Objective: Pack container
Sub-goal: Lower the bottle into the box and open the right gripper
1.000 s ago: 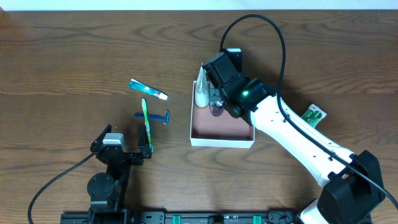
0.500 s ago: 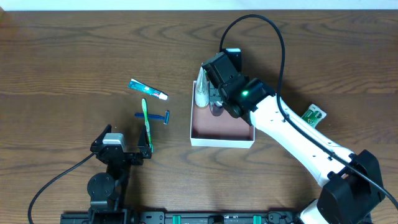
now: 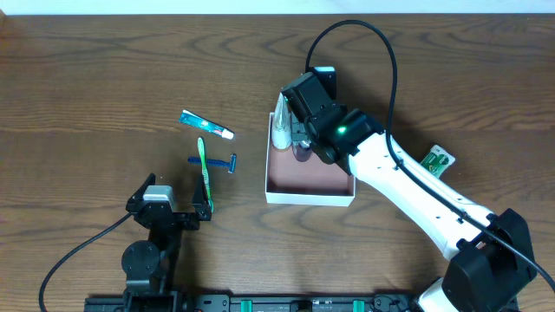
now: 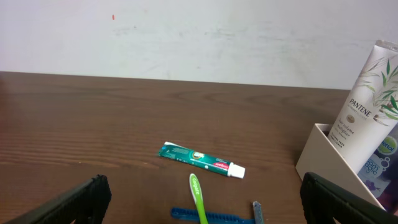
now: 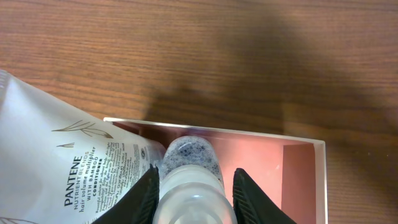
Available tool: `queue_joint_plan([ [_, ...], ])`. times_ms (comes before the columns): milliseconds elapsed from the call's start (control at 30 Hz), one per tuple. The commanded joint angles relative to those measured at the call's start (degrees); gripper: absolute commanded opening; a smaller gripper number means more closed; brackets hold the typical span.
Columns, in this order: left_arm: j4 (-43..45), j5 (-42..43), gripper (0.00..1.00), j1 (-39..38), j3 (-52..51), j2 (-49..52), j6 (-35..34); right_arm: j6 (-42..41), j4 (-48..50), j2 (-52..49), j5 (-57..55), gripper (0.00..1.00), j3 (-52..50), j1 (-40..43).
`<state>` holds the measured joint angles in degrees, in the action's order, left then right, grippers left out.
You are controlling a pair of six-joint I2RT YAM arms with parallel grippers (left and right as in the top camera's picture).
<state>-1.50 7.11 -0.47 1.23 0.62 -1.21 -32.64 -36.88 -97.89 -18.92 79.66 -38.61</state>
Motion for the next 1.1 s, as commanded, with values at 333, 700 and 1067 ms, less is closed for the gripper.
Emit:
queue_joint_plan([
  [333,-1.9,0.8,0.98,0.2,-1.0,-0.3,0.8,0.6,0.9,0.3,-0.3,0.39,0.3,-0.5],
  [700,-1.9,0.8,0.98,0.2,-1.0,-0.3,0.8,0.6,0.9,0.3,-0.4,0.36,0.3,-0.5],
  [1067,-1.9,0.8,0.98,0.2,-1.0,-0.3,0.8,1.7,1.3,0.3,-0.5,0.36,0.4,-0.3],
])
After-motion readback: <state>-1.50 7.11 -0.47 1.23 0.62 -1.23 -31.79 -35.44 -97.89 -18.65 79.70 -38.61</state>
